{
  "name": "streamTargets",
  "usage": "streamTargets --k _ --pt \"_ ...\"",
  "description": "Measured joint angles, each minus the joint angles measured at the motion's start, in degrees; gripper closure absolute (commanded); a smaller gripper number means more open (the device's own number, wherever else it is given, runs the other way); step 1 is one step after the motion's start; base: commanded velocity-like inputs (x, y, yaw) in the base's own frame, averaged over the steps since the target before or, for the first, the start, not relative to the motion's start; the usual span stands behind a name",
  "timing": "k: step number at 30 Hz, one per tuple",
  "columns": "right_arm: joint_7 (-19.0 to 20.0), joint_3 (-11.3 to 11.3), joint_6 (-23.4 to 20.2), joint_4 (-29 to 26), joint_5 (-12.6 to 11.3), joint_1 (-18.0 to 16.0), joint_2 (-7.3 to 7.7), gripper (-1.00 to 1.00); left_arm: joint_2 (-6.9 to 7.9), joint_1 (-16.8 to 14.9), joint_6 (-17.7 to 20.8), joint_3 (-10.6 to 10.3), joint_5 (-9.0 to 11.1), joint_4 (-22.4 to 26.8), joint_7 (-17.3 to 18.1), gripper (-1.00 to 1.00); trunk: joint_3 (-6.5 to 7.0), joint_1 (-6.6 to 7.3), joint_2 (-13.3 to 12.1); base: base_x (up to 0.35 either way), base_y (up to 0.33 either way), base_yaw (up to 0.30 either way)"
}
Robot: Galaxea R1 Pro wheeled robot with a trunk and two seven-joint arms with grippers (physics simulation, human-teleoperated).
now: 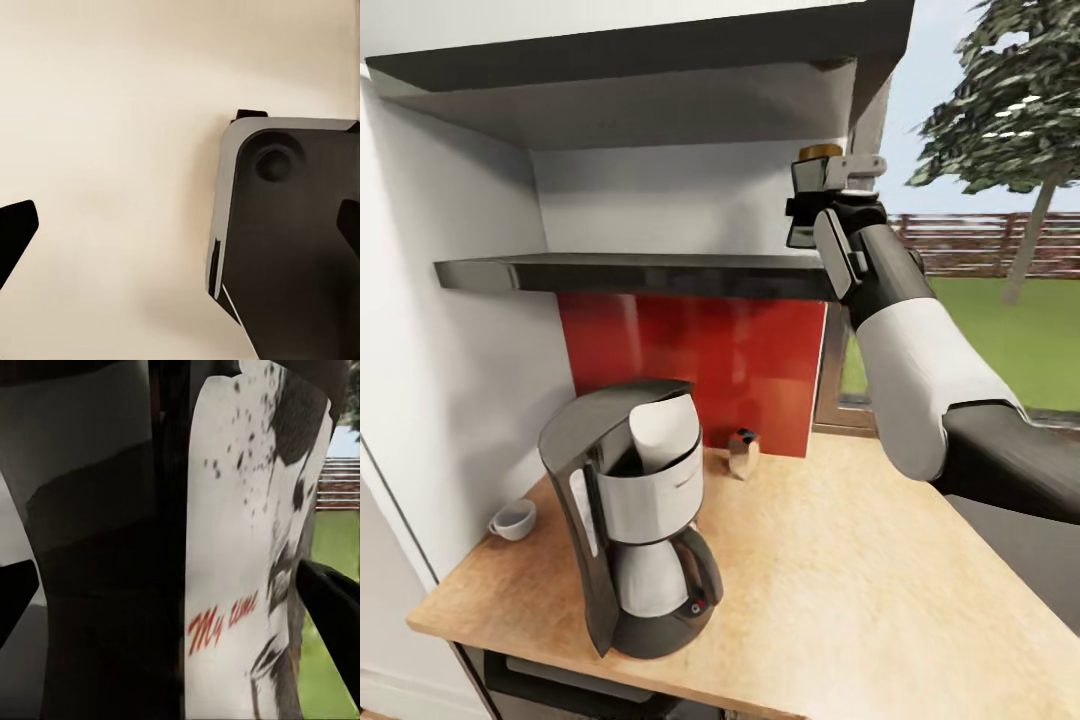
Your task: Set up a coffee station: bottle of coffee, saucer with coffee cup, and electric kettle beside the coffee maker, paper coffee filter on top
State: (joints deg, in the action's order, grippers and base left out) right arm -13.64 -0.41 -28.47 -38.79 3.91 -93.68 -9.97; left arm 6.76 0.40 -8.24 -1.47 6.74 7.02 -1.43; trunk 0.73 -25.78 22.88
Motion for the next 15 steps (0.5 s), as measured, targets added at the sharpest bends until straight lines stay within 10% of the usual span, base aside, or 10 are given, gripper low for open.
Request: streamTargets --k 15 --pt "0.0 0.0 0.0 0.8 0.1 0.1 0.0 1.0 0.0 0.0 0.0 0.0 0.0 0.0 0.0 -1.0 0.0 0.0 0.0 -0.157 -0.253 -0.268"
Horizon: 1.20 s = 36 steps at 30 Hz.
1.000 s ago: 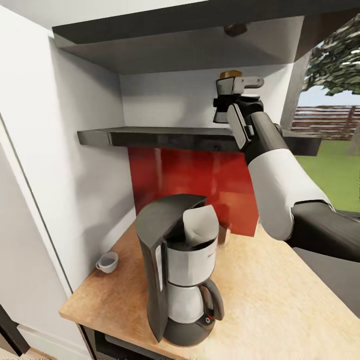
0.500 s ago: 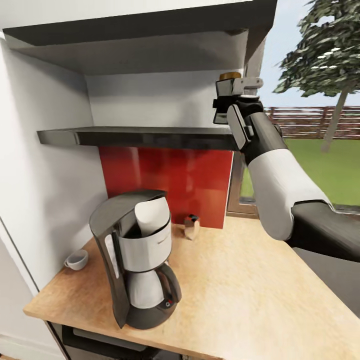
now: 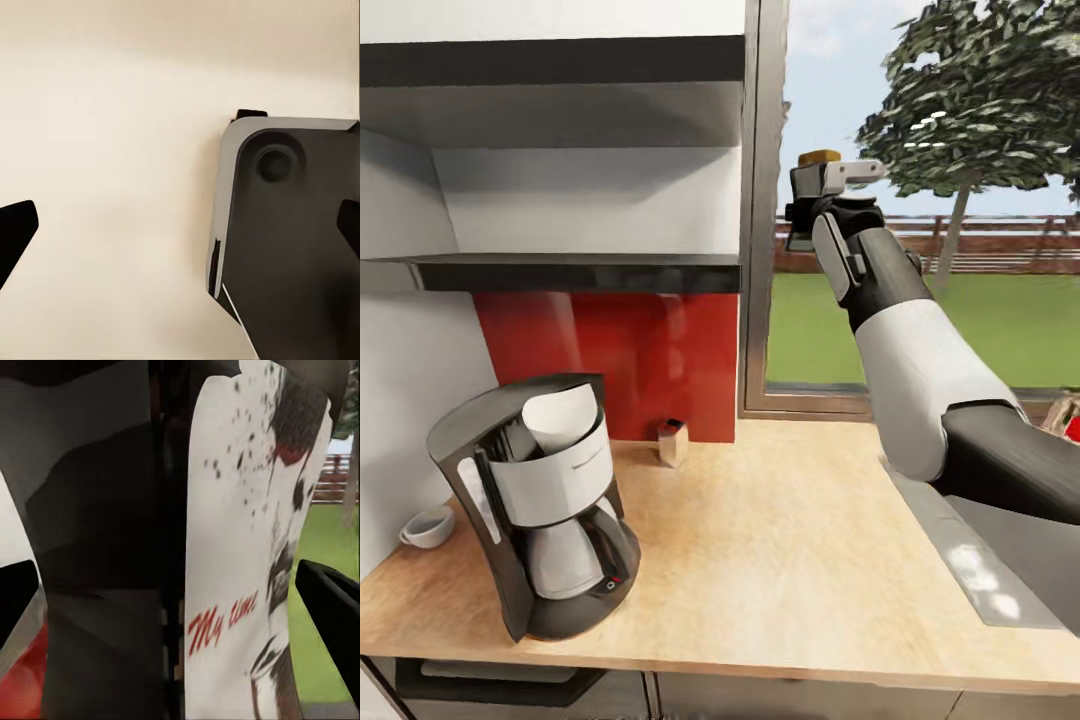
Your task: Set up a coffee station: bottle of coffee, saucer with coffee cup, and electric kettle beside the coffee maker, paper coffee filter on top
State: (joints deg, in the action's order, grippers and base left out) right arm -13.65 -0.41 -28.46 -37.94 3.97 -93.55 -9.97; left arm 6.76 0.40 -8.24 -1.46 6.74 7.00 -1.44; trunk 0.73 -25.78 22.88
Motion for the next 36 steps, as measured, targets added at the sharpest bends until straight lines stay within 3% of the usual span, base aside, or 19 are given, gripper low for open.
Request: streamTargets --k 4,6,9,11,13,15,17,19,24,28,30,34,36 --pt "0.0 -0.1 0.0 -0.1 0.0 1.5 0.01 1.0 -0.01 0.0 0.0 0.0 0.0 0.0 0.0 -1.0 -0.01 0.0 0.0 -0.167 -0.236 -0.267" --pt "-0.2 -0.1 0.1 -0.2 0.3 3.2 0.75 1.0 -0.01 0.0 0.0 0.1 0.0 0.0 -0.1 -1.0 -0.01 -0.01 0.0 -0.174 -0.189 -0.24" --pt "-0.2 -0.1 0.6 -0.2 0.3 7.7 5.47 1.0 0.04 0.0 0.0 0.1 0.0 0.0 -0.1 -1.0 -0.02 0.02 0.0 -0.073 -0.071 -0.094" --pt "0.0 -0.1 3.7 -0.2 0.3 11.0 8.87 1.0 0.02 0.0 0.0 0.1 0.0 0.0 -0.1 -1.0 -0.02 0.02 0.0 -0.016 -0.016 -0.021" --pt "0.1 -0.1 6.7 -0.2 0.0 13.1 10.49 1.0 -0.02 0.0 -0.1 0.0 0.0 0.0 -0.1 -1.0 -0.01 0.01 0.0 -0.008 -0.008 -0.01" --pt "0.2 -0.1 11.8 0.2 0.1 18.0 12.11 1.0 -0.07 0.0 -0.2 -0.1 0.0 0.0 -0.1 -1.0 -0.02 0.02 0.0 -0.002 -0.002 -0.003" --pt "0.3 0.0 17.1 0.4 0.0 24.0 12.55 1.0 -0.17 0.0 -0.5 -0.1 0.0 0.0 -0.1 -1.0 -0.02 0.01 0.0 0.0 0.0 0.0" --pt "0.4 0.1 20.8 0.0 0.0 27.3 12.64 1.0 -0.17 0.0 -0.6 -0.2 0.0 0.0 -0.1 -1.0 -0.03 0.03 0.0 0.0 0.0 0.0" --pt "0.4 0.2 26.7 0.1 -0.1 36.5 12.49 1.0 -0.26 0.0 -0.8 -0.2 -0.1 0.0 0.0 -1.0 -0.02 0.03 0.0 0.0 0.0 0.0" --pt "0.8 0.5 28.4 -0.1 -0.2 39.8 12.17 1.0 -0.02 0.0 -0.8 -0.2 -0.1 0.0 0.2 -1.0 -0.02 0.02 0.0 0.0 0.0 0.0" --pt "2.5 1.7 29.3 -0.3 -0.1 41.4 11.95 1.0 0.07 0.0 -0.8 -0.2 -0.1 -0.1 0.2 -1.0 -0.02 0.02 0.0 0.0 0.0 0.0" --pt "7.9 4.4 29.6 -0.4 -0.1 42.2 11.84 1.0 0.09 0.1 -0.8 -0.2 -0.1 -0.1 0.2 -1.0 -0.01 0.02 0.0 0.0 0.0 0.0" --pt "12.6 5.4 29.6 -0.2 -0.1 42.5 11.85 1.0 0.18 0.1 -0.7 -0.2 -0.1 -0.2 0.2 -1.0 -0.01 0.02 0.0 0.0 0.0 0.0"
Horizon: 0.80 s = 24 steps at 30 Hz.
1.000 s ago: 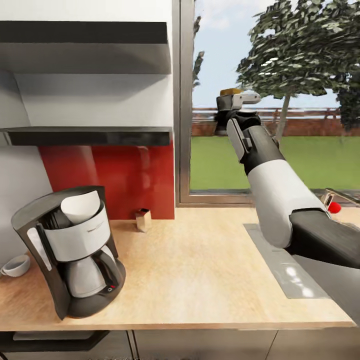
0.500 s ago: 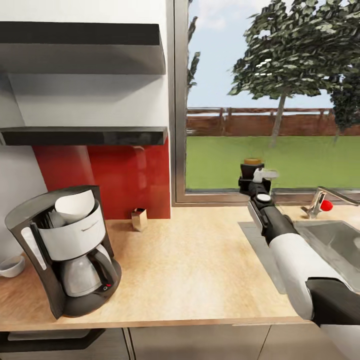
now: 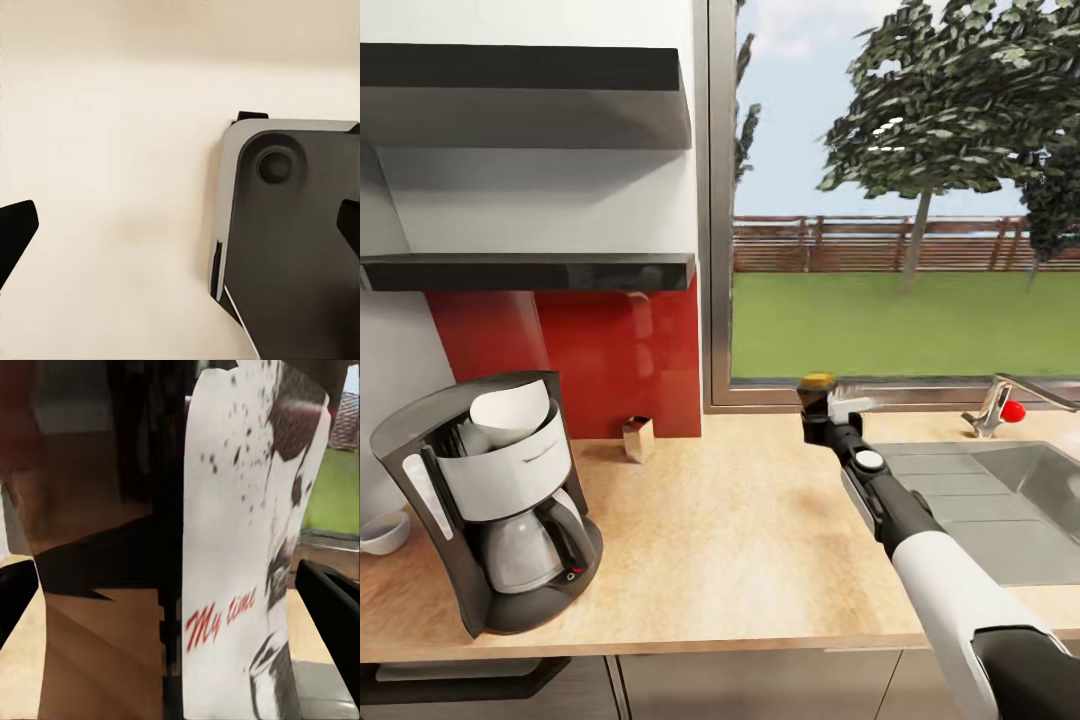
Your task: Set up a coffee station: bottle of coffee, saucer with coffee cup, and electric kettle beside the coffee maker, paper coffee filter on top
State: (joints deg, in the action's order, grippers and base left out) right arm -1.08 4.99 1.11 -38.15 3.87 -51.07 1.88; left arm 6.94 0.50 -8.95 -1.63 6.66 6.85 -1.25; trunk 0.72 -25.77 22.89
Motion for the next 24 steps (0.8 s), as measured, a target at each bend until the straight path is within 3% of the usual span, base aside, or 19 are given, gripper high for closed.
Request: streamTargets --k 8,18,21,24 --pt "9.5 0.3 0.0 0.2 0.1 0.6 0.01 1.0 0.14 0.1 0.2 0.0 0.0 0.0 -0.2 -1.0 0.0 0.0 0.0 0.0 0.0 0.0" --pt "12.5 0.4 0.1 0.9 0.1 0.7 -0.05 1.0 -0.34 0.2 0.6 0.1 0.1 -0.1 -0.2 -1.0 0.0 0.0 0.0 0.0 0.0 0.003" --pt "19.5 0.4 0.0 2.0 0.1 0.8 -0.02 1.0 -0.57 0.2 0.6 0.2 0.1 -0.1 -0.3 -1.0 0.0 0.0 0.0 0.0 0.0 0.179" --pt "21.5 0.4 0.0 2.3 0.1 0.8 0.0 1.0 -0.56 0.2 0.6 0.2 0.2 -0.2 -0.3 -1.0 0.0 0.0 0.0 0.0 0.0 0.246"
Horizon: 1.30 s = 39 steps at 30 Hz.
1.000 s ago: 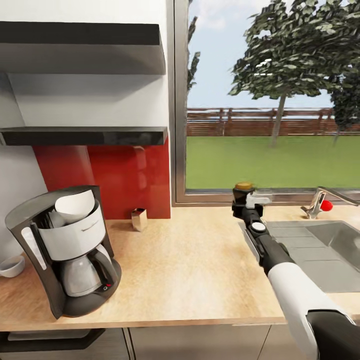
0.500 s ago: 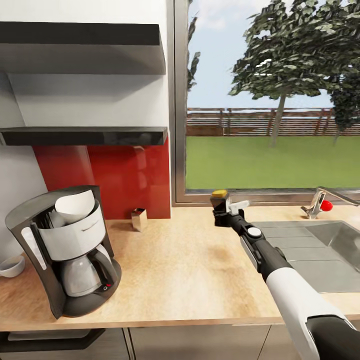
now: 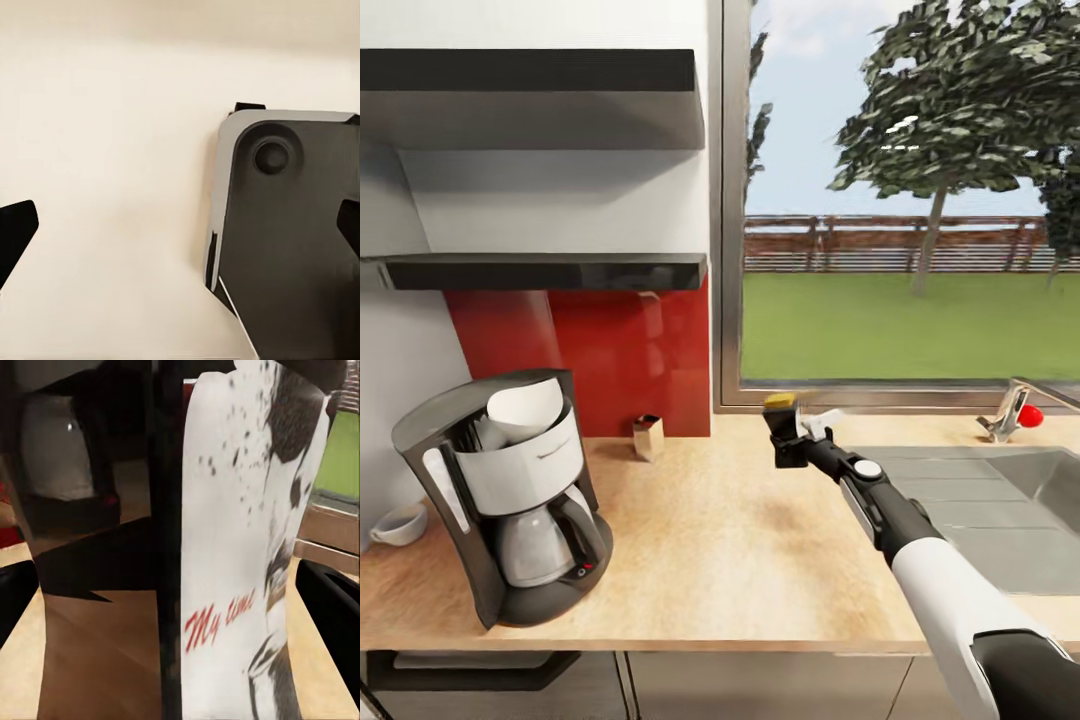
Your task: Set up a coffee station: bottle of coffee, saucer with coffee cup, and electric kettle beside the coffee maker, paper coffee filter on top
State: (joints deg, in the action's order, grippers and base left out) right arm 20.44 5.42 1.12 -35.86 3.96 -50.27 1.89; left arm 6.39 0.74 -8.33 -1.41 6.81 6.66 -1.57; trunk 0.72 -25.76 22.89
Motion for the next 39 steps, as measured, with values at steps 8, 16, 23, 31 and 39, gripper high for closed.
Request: streamTargets --k 8,16,23,31,39 --pt "0.9 -0.1 0.0 1.5 0.2 0.0 0.01 1.0 0.02 0.0 -0.2 -0.2 0.0 -1.1 0.0 -1.0 -0.38 0.0 0.0 0.0 0.0 0.218" --pt "0.9 -0.1 0.0 1.9 0.1 0.0 0.01 1.0 0.02 0.0 -0.2 -0.2 0.0 -1.1 0.0 -1.0 -0.89 0.0 0.0 0.0 0.0 0.2" --pt "0.9 -0.1 0.0 1.9 0.0 0.1 0.01 1.0 0.03 0.0 -0.2 -0.2 0.0 -1.1 0.0 -1.0 -1.31 0.01 -0.1 0.0 0.0 0.207" --pt "0.9 -0.1 0.1 1.9 0.0 0.1 0.02 1.0 0.03 0.0 -0.1 -0.2 0.0 -1.1 0.0 -1.0 -1.78 0.01 -0.1 0.0 0.0 0.211" --pt "0.9 -0.1 0.1 2.0 0.1 0.1 0.02 1.0 0.03 0.0 -0.1 -0.2 -0.1 -1.1 0.0 -1.0 -2.29 0.01 -0.1 0.0 0.0 0.211"
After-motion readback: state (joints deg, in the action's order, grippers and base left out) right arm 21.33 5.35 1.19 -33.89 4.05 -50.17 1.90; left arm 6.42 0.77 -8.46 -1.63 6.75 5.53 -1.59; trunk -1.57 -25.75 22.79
